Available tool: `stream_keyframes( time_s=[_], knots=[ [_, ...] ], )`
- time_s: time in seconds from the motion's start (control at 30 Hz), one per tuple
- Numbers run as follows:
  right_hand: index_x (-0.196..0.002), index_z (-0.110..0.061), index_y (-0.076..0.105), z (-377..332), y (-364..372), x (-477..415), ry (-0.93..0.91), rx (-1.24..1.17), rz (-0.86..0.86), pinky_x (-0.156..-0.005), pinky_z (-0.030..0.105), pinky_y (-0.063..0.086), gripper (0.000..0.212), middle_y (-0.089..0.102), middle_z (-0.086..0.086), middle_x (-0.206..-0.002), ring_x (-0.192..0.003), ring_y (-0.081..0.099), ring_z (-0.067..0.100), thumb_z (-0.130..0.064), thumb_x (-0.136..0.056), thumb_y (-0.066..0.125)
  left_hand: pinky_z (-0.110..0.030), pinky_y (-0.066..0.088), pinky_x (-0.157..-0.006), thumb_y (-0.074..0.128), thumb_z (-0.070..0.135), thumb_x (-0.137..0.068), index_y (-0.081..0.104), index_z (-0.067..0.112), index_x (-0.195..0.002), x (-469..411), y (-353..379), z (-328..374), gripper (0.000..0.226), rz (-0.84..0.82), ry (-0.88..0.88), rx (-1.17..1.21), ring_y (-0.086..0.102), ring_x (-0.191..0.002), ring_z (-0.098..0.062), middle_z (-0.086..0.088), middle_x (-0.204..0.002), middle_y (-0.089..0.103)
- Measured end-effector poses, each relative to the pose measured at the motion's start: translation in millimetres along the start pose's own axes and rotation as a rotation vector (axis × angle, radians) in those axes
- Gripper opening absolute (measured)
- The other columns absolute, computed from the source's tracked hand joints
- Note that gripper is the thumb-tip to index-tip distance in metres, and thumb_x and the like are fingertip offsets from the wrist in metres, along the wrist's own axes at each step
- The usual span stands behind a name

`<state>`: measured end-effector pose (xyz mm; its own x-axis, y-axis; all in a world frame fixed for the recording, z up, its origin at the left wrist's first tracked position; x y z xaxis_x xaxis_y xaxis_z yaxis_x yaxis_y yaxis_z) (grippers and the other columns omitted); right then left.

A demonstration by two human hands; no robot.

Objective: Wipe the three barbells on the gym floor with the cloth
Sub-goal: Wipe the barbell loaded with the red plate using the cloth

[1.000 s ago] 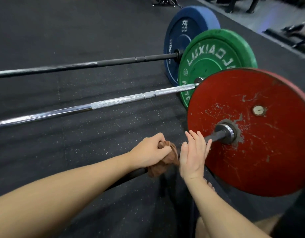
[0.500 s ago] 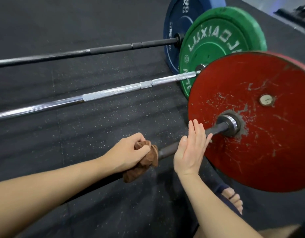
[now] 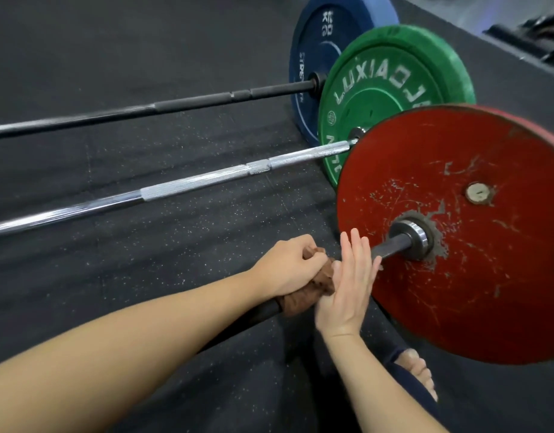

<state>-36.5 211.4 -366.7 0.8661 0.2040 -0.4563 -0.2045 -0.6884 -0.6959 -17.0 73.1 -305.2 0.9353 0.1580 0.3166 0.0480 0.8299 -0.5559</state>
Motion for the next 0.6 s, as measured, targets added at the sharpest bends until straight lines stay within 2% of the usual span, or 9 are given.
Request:
stream_keyframes(
  time_s=[0.07, 0.17, 0.27, 0.4, 0.5, 0.6],
  knots=[
    [-0.154, -0.011, 0.038, 0.0, -3.3, -1.1, 0.007, 0.021, -0.016, -0.128, 0.043, 0.000, 0.051, 0.031, 0.003, -0.165, -0.155, 0.018, 0.021, -0.022, -0.106, 0.026, -0.037, 0.054, -0.085, 0.048, 0.053, -0.087, 0.059, 0.027, -0.091, 5.2, -2.7, 0.1, 0.028, 0.005, 0.005, -0.011, 0.066, -0.089, -0.017, 0.006, -0.092, 0.073],
    [-0.153, -0.010, 0.041, 0.8, -11.4, -3.5, 0.013, 0.093, -0.059, -0.128, 0.042, 0.006, 0.053, 0.035, 0.005, -0.162, -0.153, 0.026, 0.022, -0.033, -0.108, 0.026, -0.035, 0.051, -0.081, 0.050, 0.046, -0.096, 0.058, 0.023, -0.094, 16.3, -7.2, -5.2, 0.024, 0.014, -0.008, -0.016, 0.065, -0.090, -0.020, 0.002, -0.096, 0.072],
    [-0.153, -0.011, 0.041, 12.7, -22.3, -14.2, 0.075, 0.095, -0.092, -0.128, 0.040, 0.008, 0.059, 0.027, 0.001, -0.166, -0.155, 0.018, 0.018, -0.043, -0.107, 0.023, -0.035, 0.050, -0.079, 0.048, 0.046, -0.098, 0.056, 0.021, -0.097, 30.2, -14.8, -10.2, 0.026, 0.020, -0.002, -0.055, 0.064, -0.087, -0.020, 0.000, -0.095, 0.072],
    [-0.158, -0.014, 0.033, 34.4, -29.5, -27.8, 0.134, 0.156, -0.108, -0.128, 0.040, 0.000, 0.067, 0.014, -0.002, -0.170, -0.157, 0.000, 0.010, -0.052, -0.104, 0.022, -0.033, 0.047, -0.071, 0.048, 0.047, -0.098, 0.051, 0.026, -0.093, 44.7, -23.9, -22.3, 0.022, 0.016, -0.002, -0.088, 0.063, -0.082, -0.019, 0.001, -0.091, 0.071],
    [-0.158, -0.015, 0.031, 36.9, -23.1, -27.3, 0.127, 0.093, -0.066, -0.128, 0.044, 0.002, 0.065, 0.012, -0.002, -0.171, -0.157, -0.003, 0.011, -0.050, -0.105, 0.024, -0.031, 0.046, -0.069, 0.047, 0.044, -0.099, 0.050, 0.027, -0.089, 49.0, -22.9, -27.8, 0.020, 0.045, -0.031, -0.070, 0.062, -0.079, -0.018, 0.001, -0.088, 0.071],
    [-0.156, -0.011, 0.034, 35.0, -13.9, -24.7, 0.158, -0.030, 0.013, -0.127, 0.051, 0.009, 0.059, 0.019, 0.002, -0.169, -0.157, 0.001, 0.015, -0.041, -0.106, 0.028, -0.028, 0.043, -0.064, 0.048, 0.040, -0.100, 0.049, 0.028, -0.082, 42.0, -18.4, -25.8, 0.022, 0.075, -0.053, -0.062, 0.058, -0.073, -0.012, 0.007, -0.079, 0.067]
  ],
)
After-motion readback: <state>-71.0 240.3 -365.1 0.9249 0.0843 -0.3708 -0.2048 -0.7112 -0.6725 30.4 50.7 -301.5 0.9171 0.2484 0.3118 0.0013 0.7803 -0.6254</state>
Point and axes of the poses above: each hand's wrist, its own x-axis away from the middle knuckle, its own y-axis out of the palm, z = x × y, the point moved 2 cm from there along -x, towards the middle knuckle
